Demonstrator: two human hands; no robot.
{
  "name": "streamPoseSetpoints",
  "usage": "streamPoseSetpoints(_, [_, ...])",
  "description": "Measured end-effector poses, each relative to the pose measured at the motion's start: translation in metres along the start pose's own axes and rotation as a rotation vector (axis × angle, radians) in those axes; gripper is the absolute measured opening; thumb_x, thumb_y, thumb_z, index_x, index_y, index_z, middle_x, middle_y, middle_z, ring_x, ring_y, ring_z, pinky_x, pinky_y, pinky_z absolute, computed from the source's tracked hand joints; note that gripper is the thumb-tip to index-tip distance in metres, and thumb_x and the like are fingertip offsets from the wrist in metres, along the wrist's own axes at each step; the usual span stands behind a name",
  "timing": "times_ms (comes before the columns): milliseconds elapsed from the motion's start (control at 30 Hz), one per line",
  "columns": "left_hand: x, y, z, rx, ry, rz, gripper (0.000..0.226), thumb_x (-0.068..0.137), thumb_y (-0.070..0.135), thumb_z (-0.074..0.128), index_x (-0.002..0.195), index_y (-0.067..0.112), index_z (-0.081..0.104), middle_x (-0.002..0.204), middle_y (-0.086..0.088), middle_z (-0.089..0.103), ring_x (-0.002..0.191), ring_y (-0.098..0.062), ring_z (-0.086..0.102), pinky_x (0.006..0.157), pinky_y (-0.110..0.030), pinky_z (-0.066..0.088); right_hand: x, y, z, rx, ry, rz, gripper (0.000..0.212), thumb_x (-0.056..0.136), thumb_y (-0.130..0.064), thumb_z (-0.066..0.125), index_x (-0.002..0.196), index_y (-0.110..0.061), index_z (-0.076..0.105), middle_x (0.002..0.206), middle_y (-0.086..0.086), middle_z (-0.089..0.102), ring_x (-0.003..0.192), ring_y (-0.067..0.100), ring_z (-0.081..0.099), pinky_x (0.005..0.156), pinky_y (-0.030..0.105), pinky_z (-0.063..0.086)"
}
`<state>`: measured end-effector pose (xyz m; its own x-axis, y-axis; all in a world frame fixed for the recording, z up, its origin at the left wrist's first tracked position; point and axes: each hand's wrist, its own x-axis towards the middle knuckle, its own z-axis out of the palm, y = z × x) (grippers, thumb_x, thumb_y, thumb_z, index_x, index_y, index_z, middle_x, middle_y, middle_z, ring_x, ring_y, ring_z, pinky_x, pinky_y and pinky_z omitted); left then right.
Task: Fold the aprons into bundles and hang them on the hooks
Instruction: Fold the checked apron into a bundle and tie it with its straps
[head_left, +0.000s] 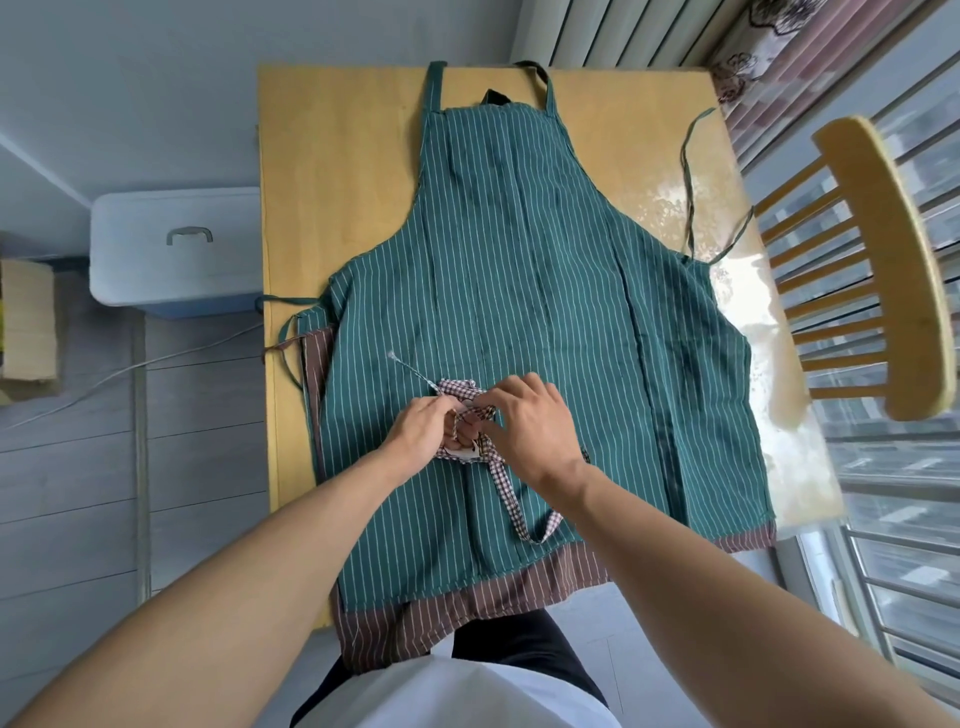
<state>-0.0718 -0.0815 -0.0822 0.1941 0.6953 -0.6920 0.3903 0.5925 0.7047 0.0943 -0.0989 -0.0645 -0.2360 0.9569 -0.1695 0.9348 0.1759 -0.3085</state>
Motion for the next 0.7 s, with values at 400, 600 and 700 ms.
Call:
streamPoseSetpoints(400, [-0.005, 0.002, 0.0, 0.014, 0.061, 0.124, 0.025, 0.1, 0.03, 0.062, 0.102, 0.009, 0.075, 0.086, 0.001, 0.077, 0.061, 0.003, 0.067, 0.06, -0.018, 0.055, -0.008, 0.008, 0.001, 0.233, 0.008, 0.189, 0.023, 0.105, -0.01, 0.046, 0.119, -0.015, 0.064, 0.1, 0.003, 0.072, 0.094, 0.019, 0.062, 0.08, 0.035, 0.057])
streamPoseSetpoints(600, [-0.002, -0.001, -0.005, -0.018, 0.016, 0.025, 0.028, 0.096, 0.037, 0.066, 0.094, 0.009, 0.073, 0.082, -0.011, 0.077, 0.081, -0.043, 0.073, 0.079, -0.063, 0.058, 0.002, 0.003, -0.004, 0.22, -0.068, -0.072, 0.027, 0.09, -0.035, 0.072, 0.114, -0.025, 0.067, 0.111, -0.008, 0.065, 0.103, 0.012, 0.056, 0.098, 0.03, 0.047])
streamPoseSetpoints(700, [-0.005, 0.008, -0.005, -0.036, 0.013, 0.018, 0.019, 0.099, 0.025, 0.064, 0.097, 0.009, 0.073, 0.085, -0.007, 0.078, 0.078, -0.026, 0.077, 0.083, -0.048, 0.062, 0.014, 0.0, -0.006, 0.217, -0.129, -0.083, 0.025, 0.088, -0.028, 0.076, 0.111, -0.023, 0.068, 0.111, -0.007, 0.066, 0.105, 0.013, 0.057, 0.101, 0.034, 0.049])
